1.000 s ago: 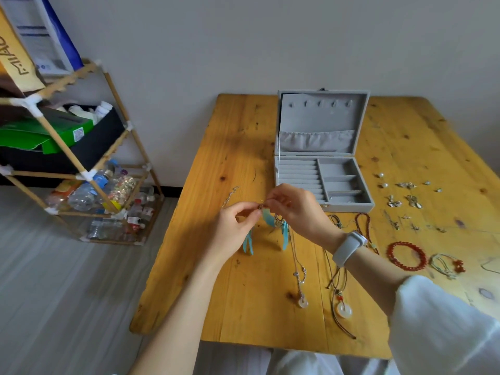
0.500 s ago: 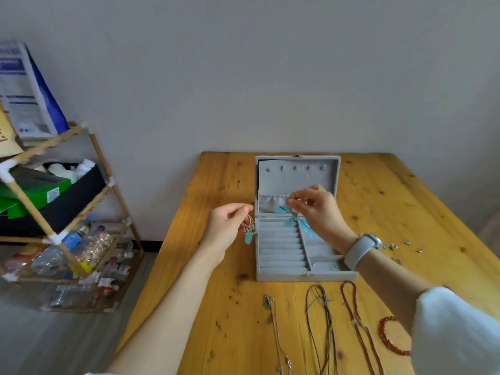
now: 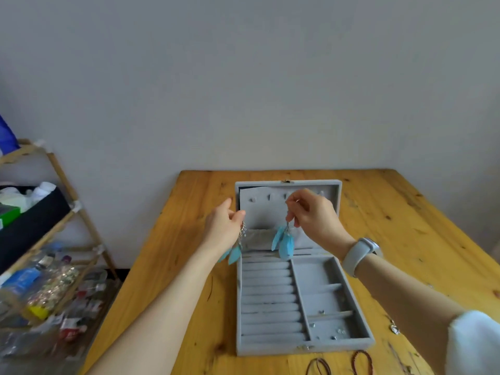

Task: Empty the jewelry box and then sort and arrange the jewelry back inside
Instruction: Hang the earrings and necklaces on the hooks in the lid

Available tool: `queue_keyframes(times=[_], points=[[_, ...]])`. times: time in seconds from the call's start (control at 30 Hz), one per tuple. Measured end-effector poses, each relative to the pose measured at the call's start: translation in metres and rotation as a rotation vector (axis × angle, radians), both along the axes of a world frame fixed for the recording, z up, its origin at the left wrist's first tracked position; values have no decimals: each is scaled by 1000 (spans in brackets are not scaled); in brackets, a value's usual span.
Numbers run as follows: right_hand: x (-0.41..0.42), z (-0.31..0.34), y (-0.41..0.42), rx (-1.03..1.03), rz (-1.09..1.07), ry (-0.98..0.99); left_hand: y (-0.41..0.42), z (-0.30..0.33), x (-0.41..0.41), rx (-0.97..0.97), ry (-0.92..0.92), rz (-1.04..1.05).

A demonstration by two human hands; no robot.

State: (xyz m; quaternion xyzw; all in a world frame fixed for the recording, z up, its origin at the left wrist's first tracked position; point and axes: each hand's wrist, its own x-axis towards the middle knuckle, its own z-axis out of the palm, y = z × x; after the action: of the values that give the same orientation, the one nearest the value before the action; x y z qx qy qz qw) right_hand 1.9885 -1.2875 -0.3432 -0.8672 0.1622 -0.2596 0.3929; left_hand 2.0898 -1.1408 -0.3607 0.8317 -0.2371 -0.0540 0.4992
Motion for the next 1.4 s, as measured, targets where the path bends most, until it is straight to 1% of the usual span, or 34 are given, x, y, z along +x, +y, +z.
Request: queue_keyframes(times=[0.1, 0.23, 0.27, 0.3, 0.43, 0.47, 0.5, 0.53, 0.57, 0.73, 0.8, 0.9, 1.03, 1.13, 1.17, 1.23, 1.3, 1.33, 1.4], points=[[2, 3, -4, -80, 18, 23, -8, -5, 6, 40, -54, 59], [3, 6, -6, -361, 4, 58, -7, -2, 4, 95, -161, 132], [3, 7, -5, -340, 4, 49, -7, 0, 3, 109, -178, 133], [2, 8, -4, -236, 13, 30, -6, 2, 2, 120, -190, 130], [3, 14, 0, 318, 81, -18, -6, 4, -2, 118, -217, 137], [2, 16, 0, 401, 89, -19, -6, 4, -2, 118, -214, 142], [2, 18, 0, 436, 93, -10, -6, 3, -3, 115, -214, 143], [1, 19, 0, 417, 93, 11, -6, 3, -3, 113, -214, 141], [0, 21, 0, 353, 89, 40, -5, 3, -4, 107, -213, 139], [-3, 30, 4, -239, 62, 124, -3, 4, -9, 62, -182, 135], [-3, 36, 5, -345, 105, 172, -3, 4, -9, 54, -173, 130], [-2, 44, 4, -368, 123, 201, -3, 3, -10, 36, -165, 108], [-1, 45, 3, -337, 50, 79, -4, -1, -8, 5, -162, 109], [1, 41, 2, -315, 24, -1, -5, -9, -5, 13, -224, 120], [2, 41, 2, -315, 14, -17, -5, -12, -6, 11, -269, 135], [3, 39, 0, -311, -9, -36, -2, -17, -15, -25, -422, 148], [3, 38, -1, -297, -25, -59, -2, -20, -29, -31, -575, 69], [3, 38, -2, -293, -36, -72, -2, -23, -36, 7, -635, 21], [3, 37, -2, -287, -66, -94, -5, -31, -42, 143, -736, -17]])
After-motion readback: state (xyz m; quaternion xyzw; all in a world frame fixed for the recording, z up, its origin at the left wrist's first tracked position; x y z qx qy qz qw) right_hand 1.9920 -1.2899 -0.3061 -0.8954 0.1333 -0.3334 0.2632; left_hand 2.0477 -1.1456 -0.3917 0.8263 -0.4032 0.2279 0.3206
